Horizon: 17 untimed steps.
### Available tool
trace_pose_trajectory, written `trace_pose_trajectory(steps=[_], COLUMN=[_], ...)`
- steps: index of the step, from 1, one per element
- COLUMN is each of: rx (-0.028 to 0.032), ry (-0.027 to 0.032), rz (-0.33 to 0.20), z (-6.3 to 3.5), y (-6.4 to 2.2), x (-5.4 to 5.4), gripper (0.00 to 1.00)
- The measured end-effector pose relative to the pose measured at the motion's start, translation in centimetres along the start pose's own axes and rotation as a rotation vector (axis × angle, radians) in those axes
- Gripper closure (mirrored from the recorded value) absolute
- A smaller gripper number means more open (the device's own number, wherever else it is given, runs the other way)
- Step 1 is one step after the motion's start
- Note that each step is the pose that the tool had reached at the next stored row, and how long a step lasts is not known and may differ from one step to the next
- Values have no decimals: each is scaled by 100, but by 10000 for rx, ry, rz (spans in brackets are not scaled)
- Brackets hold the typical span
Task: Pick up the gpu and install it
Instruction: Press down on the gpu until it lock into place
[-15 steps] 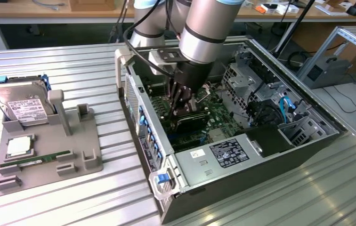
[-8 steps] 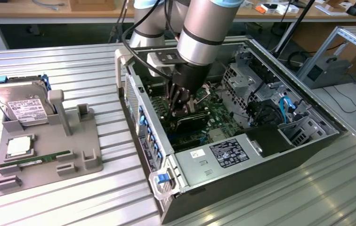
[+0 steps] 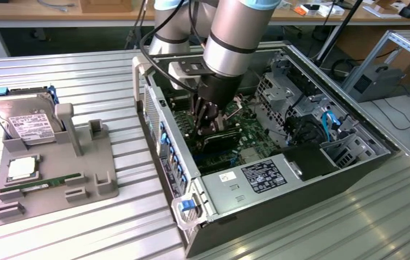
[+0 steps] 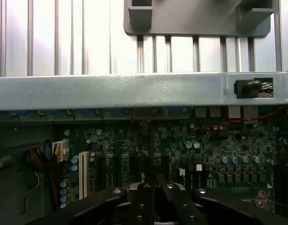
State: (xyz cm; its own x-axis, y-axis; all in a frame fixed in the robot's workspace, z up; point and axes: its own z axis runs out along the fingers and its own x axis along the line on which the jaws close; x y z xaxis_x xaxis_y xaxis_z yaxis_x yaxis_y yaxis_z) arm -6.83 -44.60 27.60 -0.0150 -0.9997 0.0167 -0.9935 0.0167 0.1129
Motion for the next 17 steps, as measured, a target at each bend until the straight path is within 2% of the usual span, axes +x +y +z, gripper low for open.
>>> trace_pose_trajectory(steps=[9, 17], rx=[-1, 4], ry=[2, -6], rz=[-1, -2], z=[3, 62], y=[3, 5], x=[32, 32], gripper=[89, 89])
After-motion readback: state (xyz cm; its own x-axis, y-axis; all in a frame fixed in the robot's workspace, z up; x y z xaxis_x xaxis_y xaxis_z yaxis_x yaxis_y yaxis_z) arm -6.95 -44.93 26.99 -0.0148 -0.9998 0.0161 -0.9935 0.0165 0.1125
